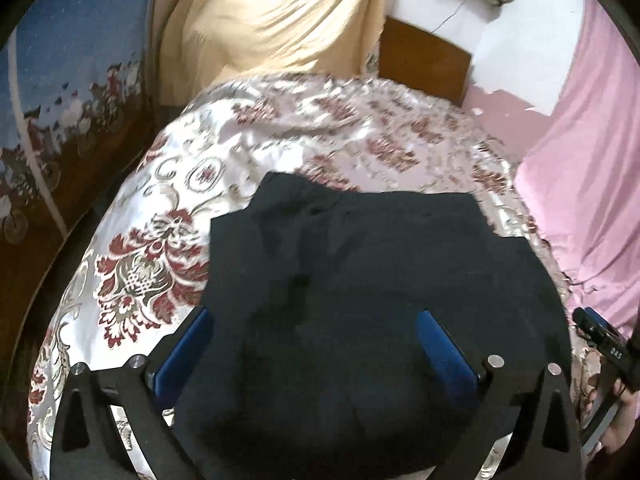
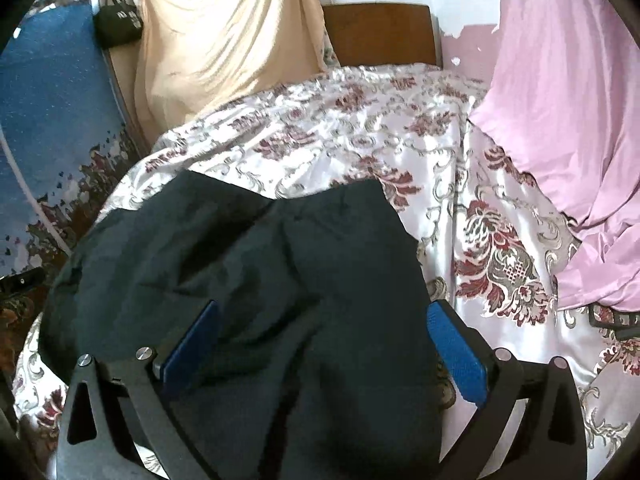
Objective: Fold large clothes
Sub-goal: 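Raise both open grippers up and back from the folded jacket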
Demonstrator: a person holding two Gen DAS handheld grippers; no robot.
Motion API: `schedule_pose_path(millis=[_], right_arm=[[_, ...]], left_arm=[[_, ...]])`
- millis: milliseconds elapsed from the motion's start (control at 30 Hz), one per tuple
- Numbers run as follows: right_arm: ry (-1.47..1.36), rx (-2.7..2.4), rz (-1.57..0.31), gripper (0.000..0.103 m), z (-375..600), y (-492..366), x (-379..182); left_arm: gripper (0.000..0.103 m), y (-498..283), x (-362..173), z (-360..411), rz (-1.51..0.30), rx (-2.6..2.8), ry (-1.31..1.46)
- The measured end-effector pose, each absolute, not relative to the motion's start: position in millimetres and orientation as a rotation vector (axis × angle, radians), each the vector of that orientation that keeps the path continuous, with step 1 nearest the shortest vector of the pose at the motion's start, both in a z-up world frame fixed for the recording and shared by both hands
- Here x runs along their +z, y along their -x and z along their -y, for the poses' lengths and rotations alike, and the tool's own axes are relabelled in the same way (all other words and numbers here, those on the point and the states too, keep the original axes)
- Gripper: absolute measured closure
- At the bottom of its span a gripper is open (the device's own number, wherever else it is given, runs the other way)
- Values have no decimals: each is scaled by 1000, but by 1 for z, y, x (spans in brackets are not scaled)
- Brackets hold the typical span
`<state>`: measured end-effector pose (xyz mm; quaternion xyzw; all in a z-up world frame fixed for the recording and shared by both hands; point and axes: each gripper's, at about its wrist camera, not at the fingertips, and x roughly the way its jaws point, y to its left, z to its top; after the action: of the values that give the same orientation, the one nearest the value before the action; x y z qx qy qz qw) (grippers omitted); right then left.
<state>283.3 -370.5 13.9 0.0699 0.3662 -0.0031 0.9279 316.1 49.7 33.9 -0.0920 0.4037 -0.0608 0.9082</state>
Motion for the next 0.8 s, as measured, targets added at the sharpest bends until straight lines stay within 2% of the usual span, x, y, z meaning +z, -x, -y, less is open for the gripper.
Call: schedule_pose_path(millis=[800], right_arm=[[-107, -16, -499, 2, 319, -180, 79]], left_arm=[[0, -201, 93, 4, -450, -109, -2]])
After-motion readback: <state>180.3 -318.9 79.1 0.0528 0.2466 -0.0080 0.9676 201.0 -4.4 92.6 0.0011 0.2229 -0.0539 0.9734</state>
